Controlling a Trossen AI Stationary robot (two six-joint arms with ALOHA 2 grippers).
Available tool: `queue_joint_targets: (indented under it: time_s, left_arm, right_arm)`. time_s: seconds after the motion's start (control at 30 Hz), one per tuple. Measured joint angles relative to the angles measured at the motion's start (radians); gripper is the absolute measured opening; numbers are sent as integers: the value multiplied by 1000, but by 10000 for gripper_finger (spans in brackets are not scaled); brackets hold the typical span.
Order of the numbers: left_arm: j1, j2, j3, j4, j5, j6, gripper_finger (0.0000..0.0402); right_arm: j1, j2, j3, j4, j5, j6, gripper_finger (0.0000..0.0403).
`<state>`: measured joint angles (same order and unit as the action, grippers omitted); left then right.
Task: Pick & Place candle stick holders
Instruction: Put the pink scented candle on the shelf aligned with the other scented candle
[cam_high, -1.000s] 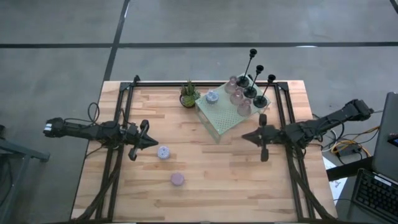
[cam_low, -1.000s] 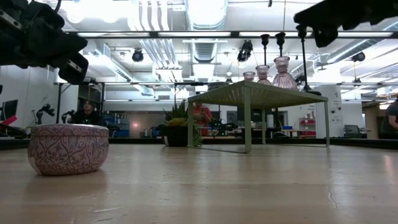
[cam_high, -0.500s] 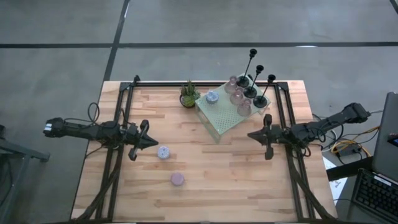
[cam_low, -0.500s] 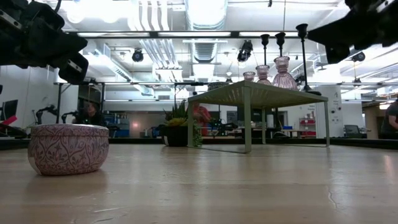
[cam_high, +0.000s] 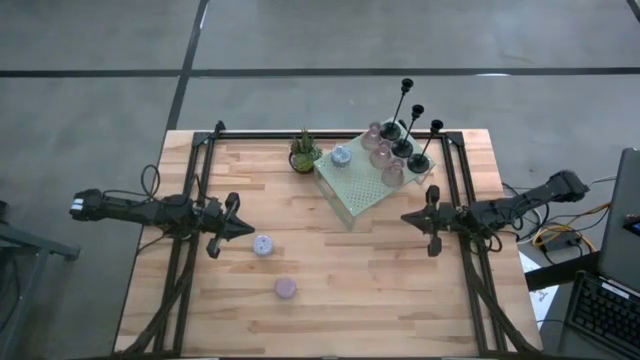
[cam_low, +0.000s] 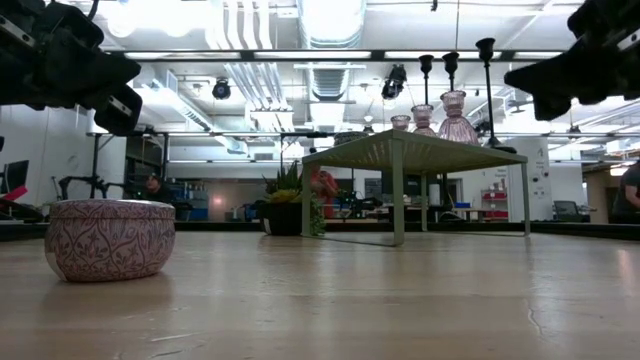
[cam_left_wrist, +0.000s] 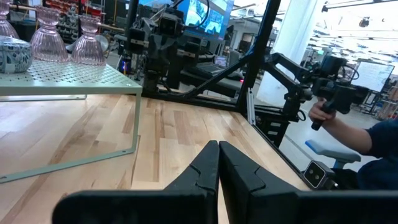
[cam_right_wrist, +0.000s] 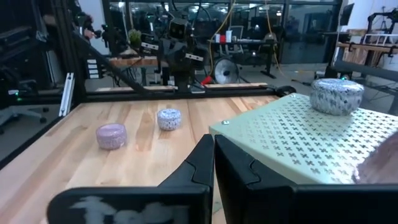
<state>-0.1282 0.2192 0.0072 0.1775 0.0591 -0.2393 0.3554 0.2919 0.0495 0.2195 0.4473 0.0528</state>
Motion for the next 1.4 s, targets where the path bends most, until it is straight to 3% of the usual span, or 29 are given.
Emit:
queue_joint_targets:
  time_s: [0.37,0.63,1.0,1.4]
  left_arm:
    - [0,0,0,0,0,0,14]
    - [0,0,0,0,0,0,14]
    - [0,0,0,0,0,0,14]
    - [0,0,0,0,2,4,14]
  right_arm:
    - [-27,-63,-41,-112,-1,74,8]
    - [-27,-54,-41,-112,0,-64,8]
    - [-27,-54,-41,-111,-2,75,8]
    - [-27,-54,-40,-111,-2,49,8]
